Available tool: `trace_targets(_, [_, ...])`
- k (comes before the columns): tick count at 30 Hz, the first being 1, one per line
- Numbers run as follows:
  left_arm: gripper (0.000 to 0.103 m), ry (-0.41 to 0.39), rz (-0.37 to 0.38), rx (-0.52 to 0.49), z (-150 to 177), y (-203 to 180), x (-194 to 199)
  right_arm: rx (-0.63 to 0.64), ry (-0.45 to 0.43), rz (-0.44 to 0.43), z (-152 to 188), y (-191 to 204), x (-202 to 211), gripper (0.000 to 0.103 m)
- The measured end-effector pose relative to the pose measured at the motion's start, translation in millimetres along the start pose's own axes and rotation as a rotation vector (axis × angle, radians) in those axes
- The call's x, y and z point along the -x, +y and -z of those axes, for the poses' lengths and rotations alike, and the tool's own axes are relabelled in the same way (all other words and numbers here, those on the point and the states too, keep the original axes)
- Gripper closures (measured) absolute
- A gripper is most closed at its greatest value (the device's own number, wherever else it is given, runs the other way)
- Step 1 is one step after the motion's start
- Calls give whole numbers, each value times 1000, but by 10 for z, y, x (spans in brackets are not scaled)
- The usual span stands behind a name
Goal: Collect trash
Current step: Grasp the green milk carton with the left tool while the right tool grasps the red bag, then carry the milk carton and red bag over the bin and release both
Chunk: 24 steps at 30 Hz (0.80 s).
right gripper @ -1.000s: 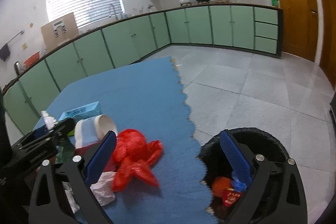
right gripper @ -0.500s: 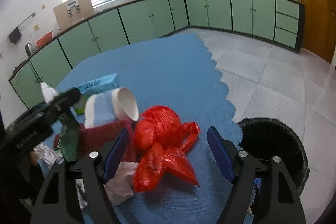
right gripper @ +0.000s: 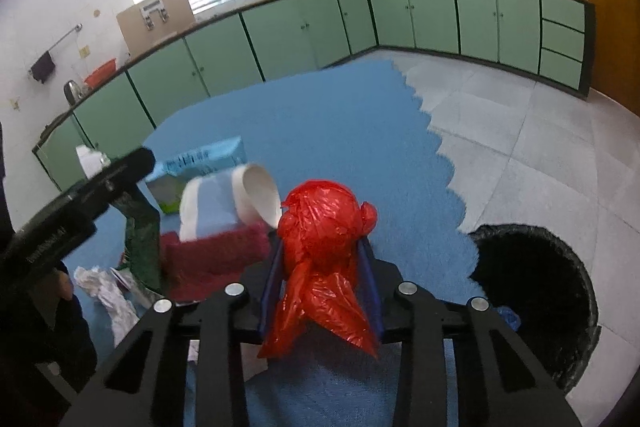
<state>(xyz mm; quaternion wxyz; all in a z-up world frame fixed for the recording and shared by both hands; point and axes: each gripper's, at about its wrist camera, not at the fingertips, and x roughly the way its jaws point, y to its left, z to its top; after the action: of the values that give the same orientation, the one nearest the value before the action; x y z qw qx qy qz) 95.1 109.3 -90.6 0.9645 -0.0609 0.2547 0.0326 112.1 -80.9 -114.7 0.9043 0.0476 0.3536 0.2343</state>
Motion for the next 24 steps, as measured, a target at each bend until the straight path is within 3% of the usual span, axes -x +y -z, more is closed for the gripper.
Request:
trace_targets(14, [34, -117, 28, 0, -331, -53, 353, 32, -164, -5, -378, 88, 567, 68])
trace_targets(24, [34, -168, 138, -12, -580, -466, 385, 4, -224, 53, -463, -144, 883, 67])
